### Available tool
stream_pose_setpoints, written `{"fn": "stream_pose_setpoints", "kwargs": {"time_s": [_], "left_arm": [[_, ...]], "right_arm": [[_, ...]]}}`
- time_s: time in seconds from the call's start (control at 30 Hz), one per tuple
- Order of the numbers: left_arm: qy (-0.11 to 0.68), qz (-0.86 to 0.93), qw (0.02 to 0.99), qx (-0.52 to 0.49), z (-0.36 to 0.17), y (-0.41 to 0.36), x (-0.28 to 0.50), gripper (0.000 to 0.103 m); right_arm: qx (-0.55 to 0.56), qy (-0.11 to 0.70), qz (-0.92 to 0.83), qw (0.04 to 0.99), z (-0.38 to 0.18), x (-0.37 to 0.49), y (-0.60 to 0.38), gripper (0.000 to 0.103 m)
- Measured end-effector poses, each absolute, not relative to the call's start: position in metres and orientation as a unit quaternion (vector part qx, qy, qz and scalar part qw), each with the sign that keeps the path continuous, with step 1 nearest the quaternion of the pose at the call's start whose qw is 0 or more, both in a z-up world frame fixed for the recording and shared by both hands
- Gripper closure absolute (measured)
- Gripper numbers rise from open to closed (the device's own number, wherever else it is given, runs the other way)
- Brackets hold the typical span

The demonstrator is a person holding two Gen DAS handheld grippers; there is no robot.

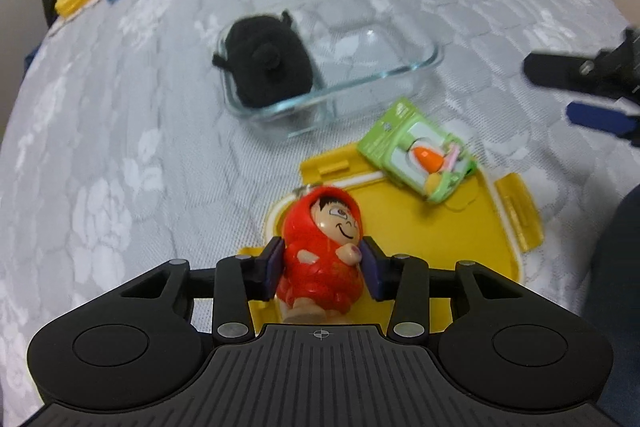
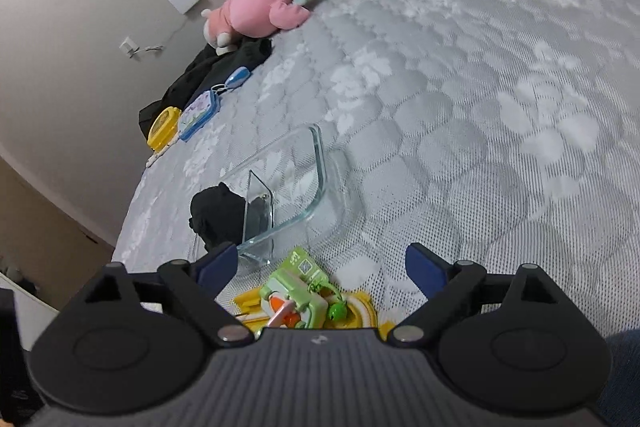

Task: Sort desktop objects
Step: 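Grasp the red-hooded figurine with the left gripper and lift it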

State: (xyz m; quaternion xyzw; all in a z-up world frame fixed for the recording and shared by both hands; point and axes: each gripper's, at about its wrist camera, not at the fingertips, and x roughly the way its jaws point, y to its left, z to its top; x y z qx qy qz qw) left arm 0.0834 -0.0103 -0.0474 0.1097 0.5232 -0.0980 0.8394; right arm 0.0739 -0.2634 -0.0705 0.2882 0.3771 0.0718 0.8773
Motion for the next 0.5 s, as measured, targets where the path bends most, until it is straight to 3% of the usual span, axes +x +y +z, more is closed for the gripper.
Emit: {"fn": "stream_pose_setpoints", "kwargs": {"time_s": [0.37,0.5], "left_arm": [[0.461,-0.114,0.876,0.085,0.024,-0.023,0.110,0.058],[0.450,-0.101,0.884,0.081,0.012,-0.040,0.141,0.059]], "right_arm": [[0.301,0.378,0.063,0.873,-0.075,0.073,-0.266,0.011],[0.311,0.381,0.063,0.868,-0.077,0.074,-0.269,0.011]]}}
